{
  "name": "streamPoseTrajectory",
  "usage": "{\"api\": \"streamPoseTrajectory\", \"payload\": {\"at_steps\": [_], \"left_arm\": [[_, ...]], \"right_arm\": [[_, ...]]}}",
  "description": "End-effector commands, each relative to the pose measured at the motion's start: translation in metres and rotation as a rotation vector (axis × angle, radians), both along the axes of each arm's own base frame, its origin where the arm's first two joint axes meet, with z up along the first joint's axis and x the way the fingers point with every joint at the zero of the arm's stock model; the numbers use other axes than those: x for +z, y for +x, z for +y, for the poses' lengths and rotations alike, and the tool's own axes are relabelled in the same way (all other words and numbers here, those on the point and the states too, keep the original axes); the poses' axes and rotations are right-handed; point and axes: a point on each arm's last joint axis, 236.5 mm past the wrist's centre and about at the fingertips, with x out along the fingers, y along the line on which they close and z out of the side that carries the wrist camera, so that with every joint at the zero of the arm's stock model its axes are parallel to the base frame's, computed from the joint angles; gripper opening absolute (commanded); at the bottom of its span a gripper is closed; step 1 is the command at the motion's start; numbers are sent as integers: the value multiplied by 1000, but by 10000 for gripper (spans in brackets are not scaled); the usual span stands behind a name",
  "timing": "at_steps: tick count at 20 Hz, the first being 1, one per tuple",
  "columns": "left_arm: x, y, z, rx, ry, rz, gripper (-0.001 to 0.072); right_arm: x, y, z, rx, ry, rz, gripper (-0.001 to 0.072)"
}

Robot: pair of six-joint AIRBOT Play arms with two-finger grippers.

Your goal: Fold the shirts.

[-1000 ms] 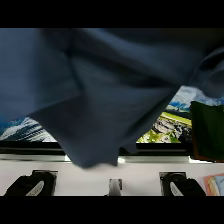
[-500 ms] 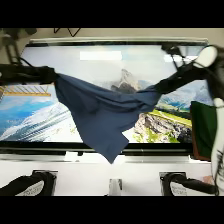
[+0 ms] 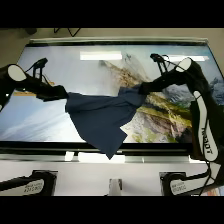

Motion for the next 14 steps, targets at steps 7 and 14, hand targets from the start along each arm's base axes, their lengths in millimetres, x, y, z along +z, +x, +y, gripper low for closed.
{"api": "streamPoseTrajectory", "payload": {"at_steps": [7, 14], "left_arm": [[-117, -127, -45, 188, -315, 344, 614], [-147, -127, -72, 206, -319, 351, 610]], "right_arm": [[-45, -69, -24, 52, 65, 257, 671], [-66, -78, 6, 100, 5, 288, 698]]}}
